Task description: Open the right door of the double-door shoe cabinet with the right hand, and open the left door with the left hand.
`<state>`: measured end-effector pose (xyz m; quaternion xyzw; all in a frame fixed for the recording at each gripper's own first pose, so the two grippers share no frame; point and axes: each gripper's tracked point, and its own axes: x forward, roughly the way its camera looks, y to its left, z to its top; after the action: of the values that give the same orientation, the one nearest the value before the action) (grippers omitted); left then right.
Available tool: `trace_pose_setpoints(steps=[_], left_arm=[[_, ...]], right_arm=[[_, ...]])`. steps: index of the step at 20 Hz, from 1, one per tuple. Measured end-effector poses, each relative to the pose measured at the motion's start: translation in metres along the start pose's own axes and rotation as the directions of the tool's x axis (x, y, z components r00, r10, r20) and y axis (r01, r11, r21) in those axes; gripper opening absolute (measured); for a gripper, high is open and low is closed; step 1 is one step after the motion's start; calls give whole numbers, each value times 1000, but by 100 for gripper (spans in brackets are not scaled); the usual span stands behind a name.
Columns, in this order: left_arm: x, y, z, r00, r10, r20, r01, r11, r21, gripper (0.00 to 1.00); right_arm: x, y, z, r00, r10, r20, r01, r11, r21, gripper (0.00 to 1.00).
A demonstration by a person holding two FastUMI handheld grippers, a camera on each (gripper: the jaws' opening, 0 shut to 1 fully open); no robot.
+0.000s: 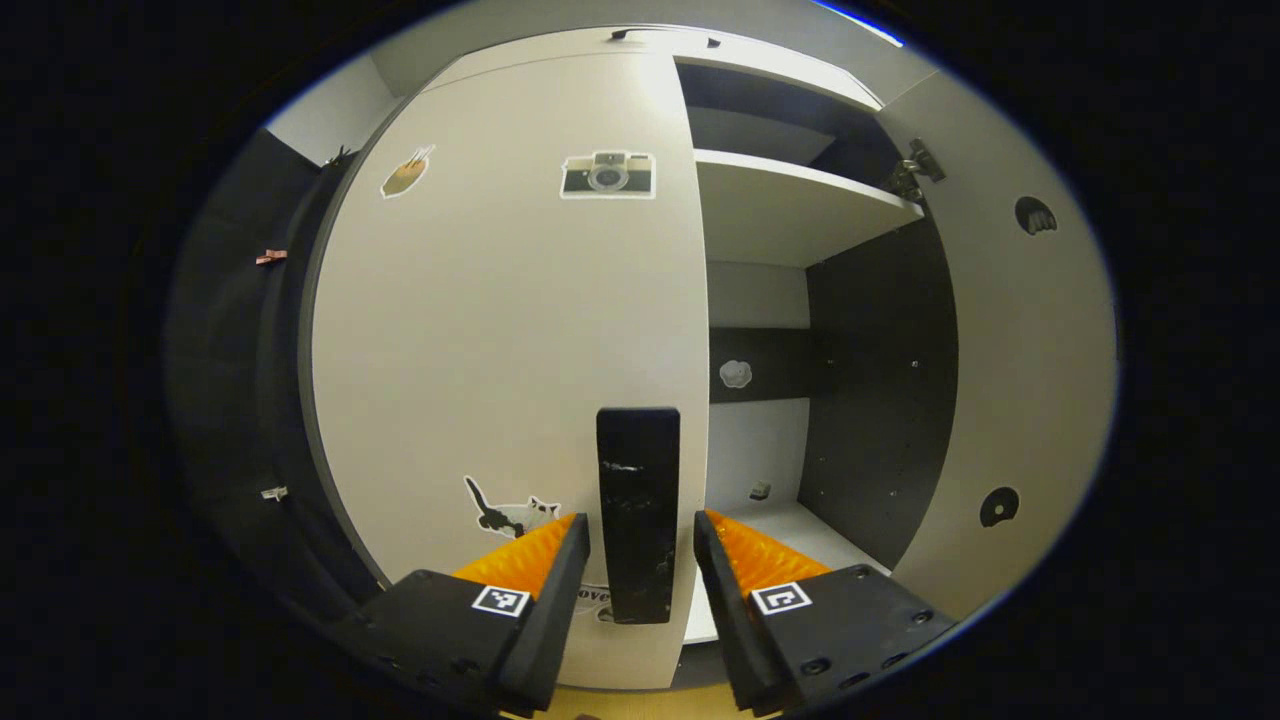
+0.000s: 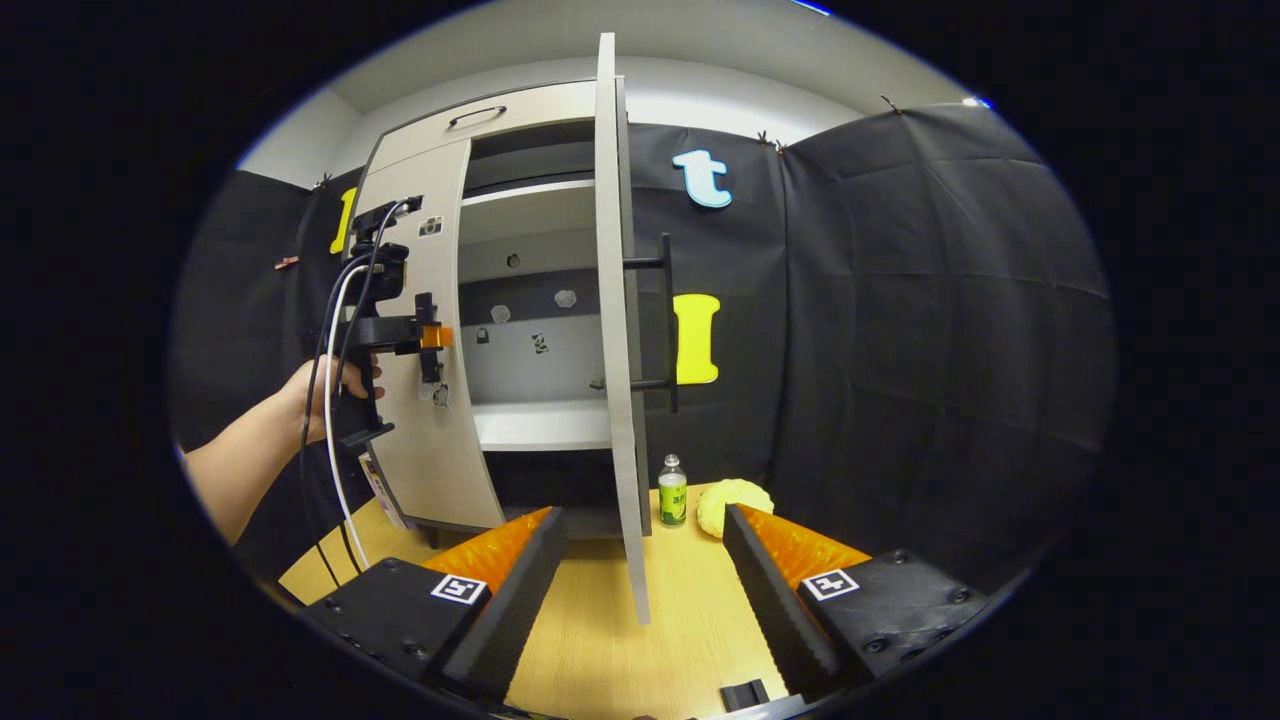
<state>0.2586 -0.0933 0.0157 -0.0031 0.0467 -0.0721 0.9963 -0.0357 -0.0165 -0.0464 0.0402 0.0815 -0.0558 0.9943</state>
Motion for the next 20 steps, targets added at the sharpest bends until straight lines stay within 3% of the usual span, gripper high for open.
trace_pose_setpoints(steps=[1,3,10,14,20], left_arm=[[0,3,0,1000,14,1,-14,1000,1,56],[1,2,0,1000,8,2,-8,1000,-5,47],[0,-2,-5,999,-35,-5,35,999,15,29],[0,-2,-4,999,-35,-5,35,999,6,10],[-10,1,-6,999,-33,-11,33,999,-24,8]], right_arm=[[1,-1,-1,1000,-2,-3,2,1000,-2,98],[2,-5,-4,1000,-5,-8,5,1000,6,98],[7,1,-12,1000,14,-24,-13,999,44,98],[6,13,-18,998,52,-34,-51,998,43,98],[8,30,-9,994,107,-10,-106,994,33,98]])
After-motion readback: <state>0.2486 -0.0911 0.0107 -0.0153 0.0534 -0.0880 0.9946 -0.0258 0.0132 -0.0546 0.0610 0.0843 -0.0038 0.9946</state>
